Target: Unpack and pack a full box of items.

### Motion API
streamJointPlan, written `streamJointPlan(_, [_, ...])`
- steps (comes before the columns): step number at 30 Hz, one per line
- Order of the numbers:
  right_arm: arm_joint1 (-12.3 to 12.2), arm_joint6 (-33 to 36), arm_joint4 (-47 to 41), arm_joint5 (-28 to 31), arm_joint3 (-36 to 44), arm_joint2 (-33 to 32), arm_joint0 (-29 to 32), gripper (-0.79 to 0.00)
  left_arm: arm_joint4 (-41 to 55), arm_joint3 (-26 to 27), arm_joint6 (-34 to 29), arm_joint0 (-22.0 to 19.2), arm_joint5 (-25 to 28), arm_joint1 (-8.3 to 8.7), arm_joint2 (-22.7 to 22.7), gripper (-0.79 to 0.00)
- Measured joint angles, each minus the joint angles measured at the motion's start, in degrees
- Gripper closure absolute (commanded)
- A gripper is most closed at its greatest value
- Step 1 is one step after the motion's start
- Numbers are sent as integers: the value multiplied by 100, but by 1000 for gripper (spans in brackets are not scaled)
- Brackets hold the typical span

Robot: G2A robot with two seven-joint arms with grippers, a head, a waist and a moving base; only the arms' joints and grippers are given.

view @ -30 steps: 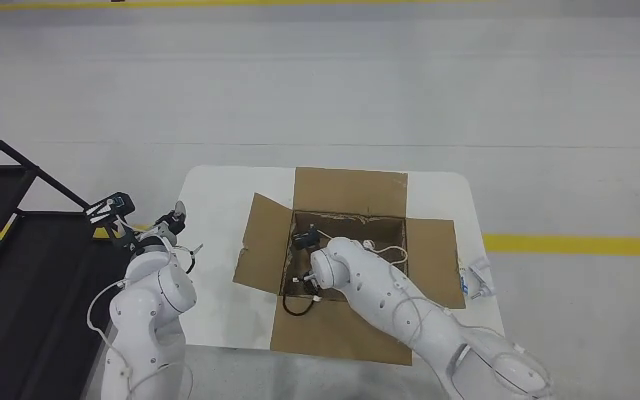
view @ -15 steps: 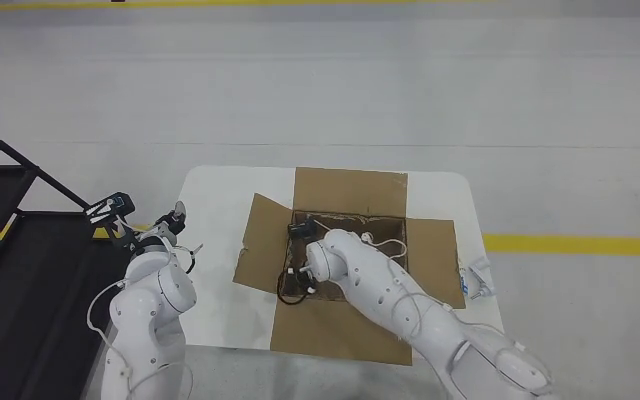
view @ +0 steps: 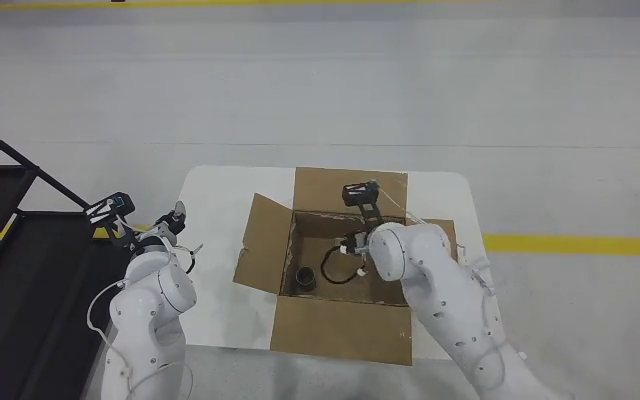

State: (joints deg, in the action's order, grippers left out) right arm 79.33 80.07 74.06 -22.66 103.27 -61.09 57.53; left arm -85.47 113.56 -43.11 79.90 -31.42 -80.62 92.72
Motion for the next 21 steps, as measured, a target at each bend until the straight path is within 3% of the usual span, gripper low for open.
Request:
streamJointPlan(3, [-139, 296, 551, 245, 801, -619, 502, 0, 0, 0, 0, 0, 0, 0, 0, -785])
streamJointPlan(7, [-200, 338, 538, 306, 1176, -1158, 926, 0, 0, 0, 0, 0, 0, 0, 0, -785])
streamJointPlan(21, [-202, 206, 434, 288, 1094, -1272, 986, 0, 0, 0, 0, 0, 0, 0, 0, -785])
